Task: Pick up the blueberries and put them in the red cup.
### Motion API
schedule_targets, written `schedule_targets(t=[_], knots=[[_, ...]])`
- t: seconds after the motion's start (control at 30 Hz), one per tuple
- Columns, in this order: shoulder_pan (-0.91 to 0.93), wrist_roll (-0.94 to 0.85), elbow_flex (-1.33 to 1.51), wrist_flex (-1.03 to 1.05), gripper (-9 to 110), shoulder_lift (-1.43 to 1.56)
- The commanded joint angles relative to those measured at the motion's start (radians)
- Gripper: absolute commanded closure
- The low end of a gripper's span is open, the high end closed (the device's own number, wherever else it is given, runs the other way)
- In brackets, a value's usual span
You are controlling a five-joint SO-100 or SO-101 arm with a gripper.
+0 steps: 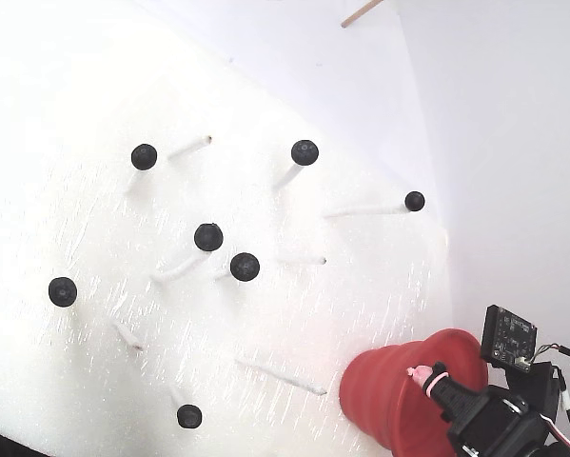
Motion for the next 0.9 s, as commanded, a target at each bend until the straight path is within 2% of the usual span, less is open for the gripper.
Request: schedule_targets(t=[0.0, 0.17, 0.4, 0.87], knots=[[0.012, -0.014, -0.094, 0.002, 91, 0.127], [0.031, -0.029, -0.087, 0.008, 90, 0.129], [0.052, -0.061, -0.074, 0.008, 84, 0.141], [0.014, -0.046, -0.127, 0.008, 84, 0.158]])
